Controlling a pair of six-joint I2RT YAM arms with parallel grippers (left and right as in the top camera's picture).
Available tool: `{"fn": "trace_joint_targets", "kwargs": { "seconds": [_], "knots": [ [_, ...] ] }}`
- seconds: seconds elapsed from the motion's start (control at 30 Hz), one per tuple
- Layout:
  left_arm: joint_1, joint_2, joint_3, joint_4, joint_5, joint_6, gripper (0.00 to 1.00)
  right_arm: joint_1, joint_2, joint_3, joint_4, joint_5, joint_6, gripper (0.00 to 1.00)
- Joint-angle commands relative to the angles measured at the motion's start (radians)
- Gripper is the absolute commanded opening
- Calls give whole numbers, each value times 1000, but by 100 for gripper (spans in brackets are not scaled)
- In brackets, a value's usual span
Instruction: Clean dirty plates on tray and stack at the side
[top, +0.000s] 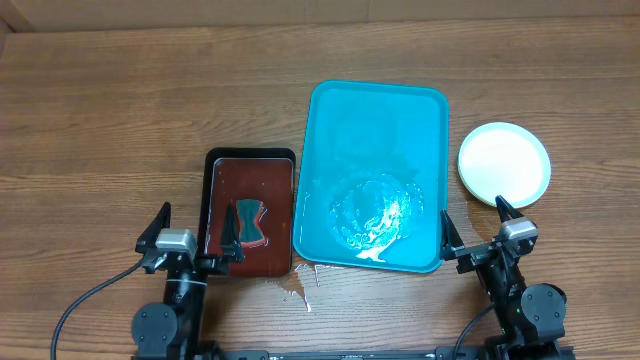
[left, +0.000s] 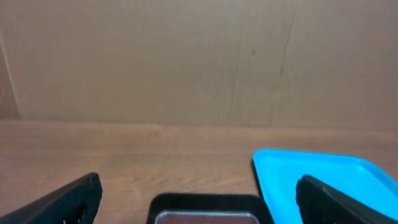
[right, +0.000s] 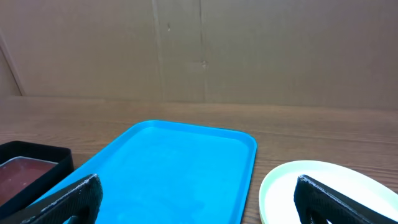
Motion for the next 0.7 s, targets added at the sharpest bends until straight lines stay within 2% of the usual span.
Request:
{"fn": "trace_joint_targets", "kwargs": {
  "seconds": [0.0,0.27,0.67],
  "knots": [
    [6,-13,-116,122,5,39,100,4,-7,-10,5,2,0,100],
    [6,-13,-128,-5,6,37,100,4,-7,-10,5,2,0,100],
    [6,-11,-128,-5,4,37,100,4,-7,-10,5,2,0,100]
  ]
}}
